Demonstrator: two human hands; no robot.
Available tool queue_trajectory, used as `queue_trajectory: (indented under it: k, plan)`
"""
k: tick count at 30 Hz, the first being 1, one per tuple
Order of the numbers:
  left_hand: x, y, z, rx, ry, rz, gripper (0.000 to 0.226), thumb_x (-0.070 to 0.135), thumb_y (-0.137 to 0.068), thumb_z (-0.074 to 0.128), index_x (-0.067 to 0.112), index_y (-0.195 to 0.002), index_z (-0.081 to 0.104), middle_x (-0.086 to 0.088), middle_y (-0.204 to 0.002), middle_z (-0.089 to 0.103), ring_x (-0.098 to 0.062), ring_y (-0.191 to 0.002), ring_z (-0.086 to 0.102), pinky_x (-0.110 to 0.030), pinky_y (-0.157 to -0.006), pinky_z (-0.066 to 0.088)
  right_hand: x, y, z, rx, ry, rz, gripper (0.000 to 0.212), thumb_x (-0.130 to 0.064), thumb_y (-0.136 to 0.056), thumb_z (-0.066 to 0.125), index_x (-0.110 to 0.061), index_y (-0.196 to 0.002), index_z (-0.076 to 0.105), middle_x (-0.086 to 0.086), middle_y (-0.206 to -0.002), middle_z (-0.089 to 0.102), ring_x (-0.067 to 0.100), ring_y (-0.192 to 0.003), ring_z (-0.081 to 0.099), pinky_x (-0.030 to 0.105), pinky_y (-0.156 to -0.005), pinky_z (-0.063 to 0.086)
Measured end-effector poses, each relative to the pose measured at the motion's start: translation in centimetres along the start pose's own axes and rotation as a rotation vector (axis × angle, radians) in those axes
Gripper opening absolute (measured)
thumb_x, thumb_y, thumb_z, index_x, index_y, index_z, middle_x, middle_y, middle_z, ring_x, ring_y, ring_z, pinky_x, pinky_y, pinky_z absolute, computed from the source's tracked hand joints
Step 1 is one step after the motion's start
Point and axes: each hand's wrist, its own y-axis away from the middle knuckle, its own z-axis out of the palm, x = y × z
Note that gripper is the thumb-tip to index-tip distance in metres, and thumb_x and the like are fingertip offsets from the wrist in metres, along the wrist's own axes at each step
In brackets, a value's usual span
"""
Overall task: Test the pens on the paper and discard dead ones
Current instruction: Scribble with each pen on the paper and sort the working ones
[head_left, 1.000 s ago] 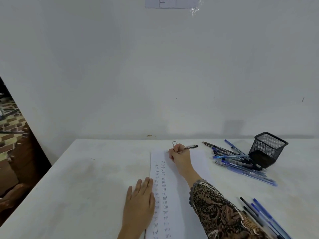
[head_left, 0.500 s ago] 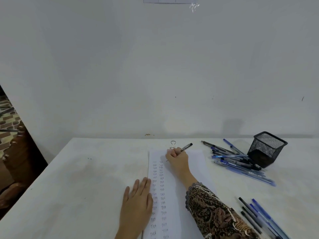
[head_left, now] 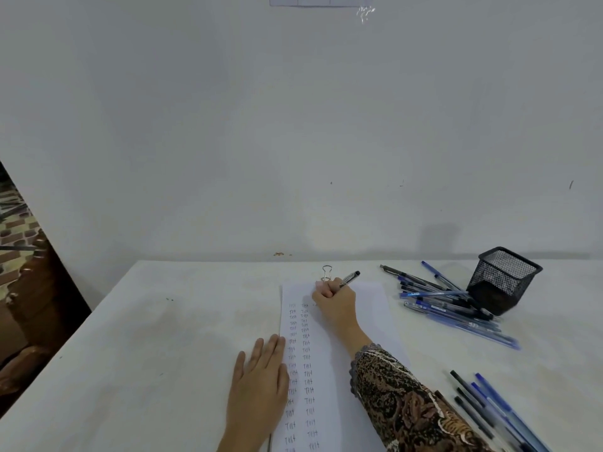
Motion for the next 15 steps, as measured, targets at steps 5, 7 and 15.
queue_trajectory:
  k: [5, 7, 15]
  plan:
    - [-0.07, 0.02, 0.02, -0.002, -0.004, 0.002, 0.092, 0.049, -0.059, -0.025, 0.034, -0.146, -0.001, 0.022, -0.153, -0.004, -0.001, -0.142, -0.008, -0.026, -0.112, -0.01, 0.22, -0.07, 0.05, -0.004, 0.028, -0.008, 0.044, 0.01, -0.066, 0.047, -0.024, -0.044, 0.03, -0.004, -0.057, 0.027, 0.018, -0.062, 0.021, 0.033, -0.065, 0.023]
    - [-0.04, 0.02, 0.01, -0.002, -0.008, 0.004, 0.092, 0.048, -0.059, -0.025, 0.034, -0.147, -0.001, 0.022, -0.153, -0.003, -0.002, -0.142, -0.007, -0.027, -0.112, -0.009, -0.08, 0.13, 0.04, -0.001, 0.061, -0.037, 0.044, 0.009, -0.066, 0.047, -0.024, -0.048, 0.024, 0.003, -0.059, 0.025, 0.017, -0.062, 0.022, 0.028, -0.063, 0.026]
    - [-0.05, 0.01, 0.05, -0.001, -0.007, 0.006, 0.092, 0.048, -0.059, -0.024, 0.033, -0.147, 0.0, 0.022, -0.153, -0.003, -0.002, -0.142, -0.008, -0.028, -0.114, -0.009, -0.45, 0.17, -0.28, 0.031, 0.09, -0.054, 0.048, 0.015, -0.071, 0.046, -0.022, -0.053, 0.021, -0.011, -0.05, 0.027, 0.006, -0.051, 0.025, 0.01, -0.056, 0.031]
